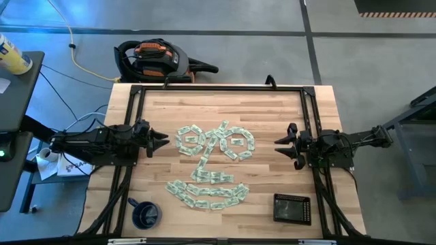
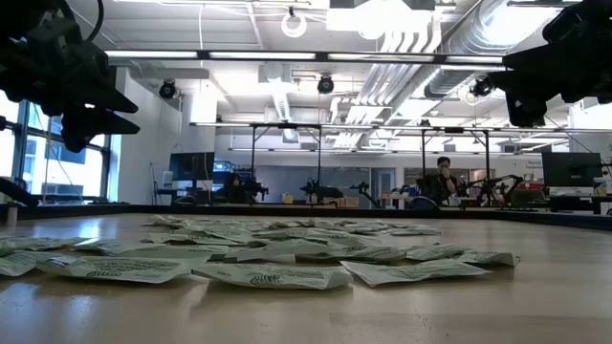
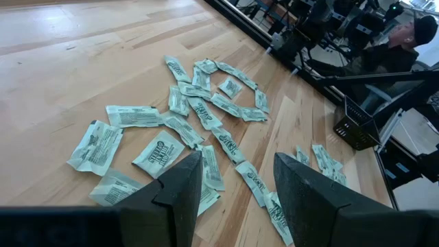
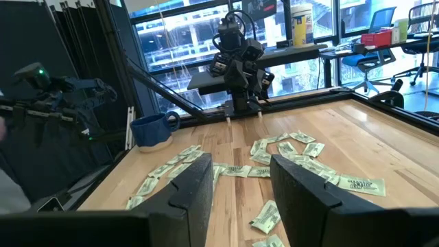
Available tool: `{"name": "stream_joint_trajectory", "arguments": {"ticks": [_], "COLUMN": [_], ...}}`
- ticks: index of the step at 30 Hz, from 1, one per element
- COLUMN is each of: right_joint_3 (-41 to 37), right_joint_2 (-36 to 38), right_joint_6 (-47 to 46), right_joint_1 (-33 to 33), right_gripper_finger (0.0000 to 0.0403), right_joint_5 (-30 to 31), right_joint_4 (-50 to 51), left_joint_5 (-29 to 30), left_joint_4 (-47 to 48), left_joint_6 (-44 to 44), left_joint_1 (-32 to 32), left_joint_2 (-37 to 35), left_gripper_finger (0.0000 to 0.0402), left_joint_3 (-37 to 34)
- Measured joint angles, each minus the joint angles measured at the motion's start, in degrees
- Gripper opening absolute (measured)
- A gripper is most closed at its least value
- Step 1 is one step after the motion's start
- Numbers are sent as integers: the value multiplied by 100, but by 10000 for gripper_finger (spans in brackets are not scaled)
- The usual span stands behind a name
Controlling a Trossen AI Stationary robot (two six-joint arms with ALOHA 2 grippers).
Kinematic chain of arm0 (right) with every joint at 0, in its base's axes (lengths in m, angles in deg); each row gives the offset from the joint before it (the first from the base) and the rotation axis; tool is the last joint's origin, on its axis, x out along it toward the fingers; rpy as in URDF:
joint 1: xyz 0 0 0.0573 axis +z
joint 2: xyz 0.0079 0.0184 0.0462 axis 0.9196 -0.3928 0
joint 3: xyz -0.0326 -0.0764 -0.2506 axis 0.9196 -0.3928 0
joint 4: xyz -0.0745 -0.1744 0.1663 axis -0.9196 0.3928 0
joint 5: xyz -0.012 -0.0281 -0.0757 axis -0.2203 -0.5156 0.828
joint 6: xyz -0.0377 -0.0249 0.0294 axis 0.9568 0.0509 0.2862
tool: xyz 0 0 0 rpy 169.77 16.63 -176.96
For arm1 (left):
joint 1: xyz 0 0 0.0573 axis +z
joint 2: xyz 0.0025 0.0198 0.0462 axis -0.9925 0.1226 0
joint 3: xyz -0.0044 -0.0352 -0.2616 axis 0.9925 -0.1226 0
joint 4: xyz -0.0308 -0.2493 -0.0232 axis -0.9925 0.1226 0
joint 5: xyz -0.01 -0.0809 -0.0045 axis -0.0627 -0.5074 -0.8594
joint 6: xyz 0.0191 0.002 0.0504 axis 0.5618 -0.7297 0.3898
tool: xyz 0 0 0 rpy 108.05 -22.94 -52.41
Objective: Pick and place Stevia / Truvia into bins
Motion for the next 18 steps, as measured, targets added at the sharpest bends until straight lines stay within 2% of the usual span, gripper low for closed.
{"name": "stream_joint_trajectory", "arguments": {"ticks": [15,18], "right_joint_3": [-2,0], "right_joint_2": [0,-1], "right_joint_6": [0,0], "right_joint_1": [0,0], "right_gripper_finger": [138,138], "right_joint_5": [1,1], "right_joint_4": [-1,-2], "left_joint_5": [3,105], "left_joint_4": [-15,-286], "left_joint_6": [0,-199], "left_joint_1": [1,2], "left_joint_2": [2,1], "left_gripper_finger": [215,215], "left_joint_3": [-2,-30]}}
